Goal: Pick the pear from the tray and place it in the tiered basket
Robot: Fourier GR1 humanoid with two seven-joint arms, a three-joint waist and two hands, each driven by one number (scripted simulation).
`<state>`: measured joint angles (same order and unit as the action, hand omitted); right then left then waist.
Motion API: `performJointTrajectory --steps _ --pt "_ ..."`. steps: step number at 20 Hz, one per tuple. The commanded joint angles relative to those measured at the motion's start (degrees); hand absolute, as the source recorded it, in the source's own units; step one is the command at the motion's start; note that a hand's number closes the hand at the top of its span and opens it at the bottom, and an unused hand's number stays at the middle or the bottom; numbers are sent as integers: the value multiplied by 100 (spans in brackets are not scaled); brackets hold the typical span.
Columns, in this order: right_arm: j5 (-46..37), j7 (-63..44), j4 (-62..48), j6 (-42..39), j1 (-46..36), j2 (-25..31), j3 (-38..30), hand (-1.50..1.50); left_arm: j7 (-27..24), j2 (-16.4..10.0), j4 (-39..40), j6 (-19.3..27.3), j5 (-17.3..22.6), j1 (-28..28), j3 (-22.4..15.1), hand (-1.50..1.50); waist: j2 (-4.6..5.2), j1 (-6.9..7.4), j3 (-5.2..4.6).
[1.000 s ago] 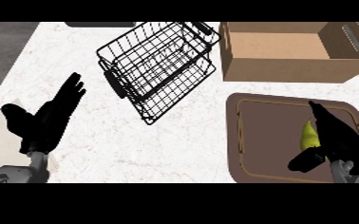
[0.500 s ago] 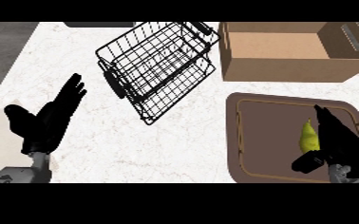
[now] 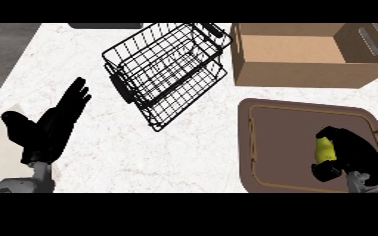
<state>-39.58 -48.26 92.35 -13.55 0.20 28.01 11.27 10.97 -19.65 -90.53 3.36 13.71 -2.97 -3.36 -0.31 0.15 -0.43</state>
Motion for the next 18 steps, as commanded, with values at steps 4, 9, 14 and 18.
performJointTrajectory --steps 4,9,14,18 --pt "-659 431 -457 21 -39 -188 338 150 42 37 64 -234 -30 -78 221 0 32 1 44" --pt "-1456 -108 636 693 804 -417 655 150 -19 108 53 -201 -164 -3 263 0 14 -86 41" --pt "-3089 -1468 2064 1247 1815 -1085 2096 150 67 207 63 -89 -242 -3 161 0 -14 -219 31" --pt "-4196 -1501 2609 2012 1818 -1070 2262 150 -181 131 342 -253 -145 2 356 0 -14 -214 33"
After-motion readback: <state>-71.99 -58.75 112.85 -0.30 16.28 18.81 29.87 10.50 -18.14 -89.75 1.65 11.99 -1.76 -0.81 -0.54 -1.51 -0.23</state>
